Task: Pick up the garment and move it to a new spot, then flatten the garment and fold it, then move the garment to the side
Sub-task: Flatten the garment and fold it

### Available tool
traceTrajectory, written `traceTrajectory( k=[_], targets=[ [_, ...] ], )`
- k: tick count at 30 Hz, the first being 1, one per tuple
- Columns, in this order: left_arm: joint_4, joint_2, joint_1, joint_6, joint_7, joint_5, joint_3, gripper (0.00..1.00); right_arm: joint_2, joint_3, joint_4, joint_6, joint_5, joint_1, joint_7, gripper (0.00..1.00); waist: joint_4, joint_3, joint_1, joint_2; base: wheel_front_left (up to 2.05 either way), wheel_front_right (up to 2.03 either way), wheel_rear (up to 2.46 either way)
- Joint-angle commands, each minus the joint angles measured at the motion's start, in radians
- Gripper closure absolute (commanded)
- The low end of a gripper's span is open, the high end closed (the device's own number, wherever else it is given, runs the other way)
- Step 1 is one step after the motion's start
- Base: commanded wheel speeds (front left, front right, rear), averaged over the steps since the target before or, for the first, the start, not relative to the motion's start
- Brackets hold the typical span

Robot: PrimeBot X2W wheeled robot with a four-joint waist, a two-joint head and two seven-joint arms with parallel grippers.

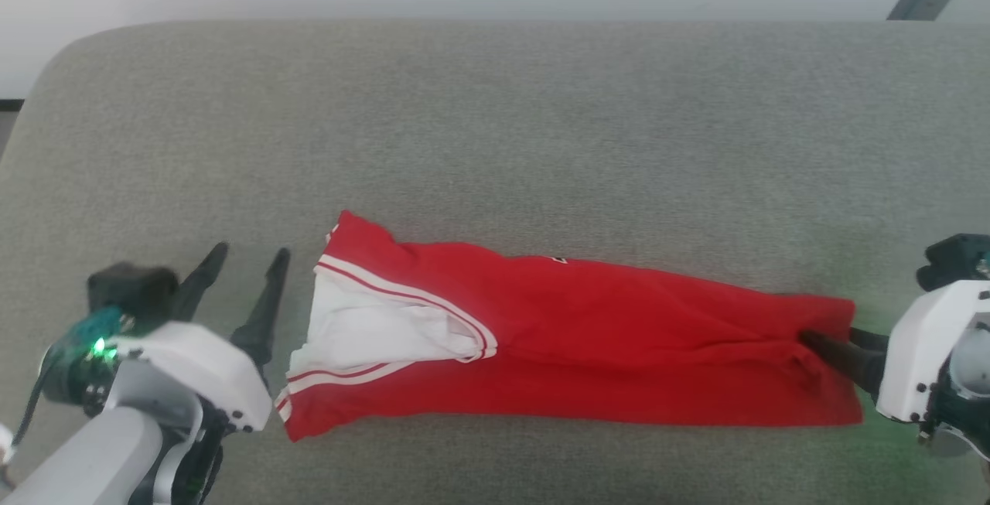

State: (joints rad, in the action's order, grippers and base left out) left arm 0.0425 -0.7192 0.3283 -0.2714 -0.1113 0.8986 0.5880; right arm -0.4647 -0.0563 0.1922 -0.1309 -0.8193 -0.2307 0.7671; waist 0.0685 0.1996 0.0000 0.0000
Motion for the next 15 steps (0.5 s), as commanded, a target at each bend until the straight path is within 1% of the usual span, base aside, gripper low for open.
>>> traceTrajectory(
  k=[1, 4, 6, 12, 13, 14, 15],
  targets=[
    [0.01, 0.006, -0.019, -0.002, -0.027, -0.004, -0.013, 0.0, 0.008, -0.008, 0.015, 0.0, -0.007, -0.014, -0.004, 0.0, 0.008, 0.002, 0.0, 0.0, 0.0, 0.0, 0.0],
    [0.04, 0.025, -0.048, 0.003, -0.087, 0.005, -0.031, 0.0, 0.009, -0.045, 0.066, 0.0, -0.014, -0.037, 0.002, 0.0, 0.023, 0.003, 0.0, 0.0, 0.0, 0.0, 0.0],
    [0.055, 0.037, -0.065, 0.003, -0.112, 0.01, -0.045, 0.0, 0.021, -0.07, 0.104, 0.0, -0.029, -0.05, 0.009, 0.0, 0.032, 0.004, 0.0, 0.0, 0.0, 0.0, 0.0],
    [0.083, 0.086, -0.112, 0.015, -0.149, -0.005, -0.094, 0.0, 0.052, -0.155, 0.227, 0.0, -0.052, -0.087, 0.039, 0.0, 0.052, 0.008, 0.0, 0.0, 0.0, 0.0, 0.0],
    [0.085, 0.097, -0.118, 0.021, -0.15, -0.009, -0.104, 0.0, 0.055, -0.175, 0.239, 0.0, -0.057, -0.09, 0.045, 0.6, 0.056, 0.009, 0.0, 0.0, 0.0, 0.0, 0.0],
    [0.088, 0.107, -0.124, 0.026, -0.152, -0.014, -0.113, 0.0, 0.057, -0.189, 0.251, 0.0, -0.068, -0.09, 0.051, 1.0, 0.061, 0.009, 0.0, 0.0, 0.0, 0.0, 0.0],
    [0.093, 0.113, -0.13, 0.03, -0.153, -0.021, -0.124, 0.0, 0.057, -0.201, 0.254, 0.0, -0.075, -0.092, 0.051, 1.0, 0.064, 0.009, 0.0, 0.0, 0.0, 0.0, 0.0]
  ],
)
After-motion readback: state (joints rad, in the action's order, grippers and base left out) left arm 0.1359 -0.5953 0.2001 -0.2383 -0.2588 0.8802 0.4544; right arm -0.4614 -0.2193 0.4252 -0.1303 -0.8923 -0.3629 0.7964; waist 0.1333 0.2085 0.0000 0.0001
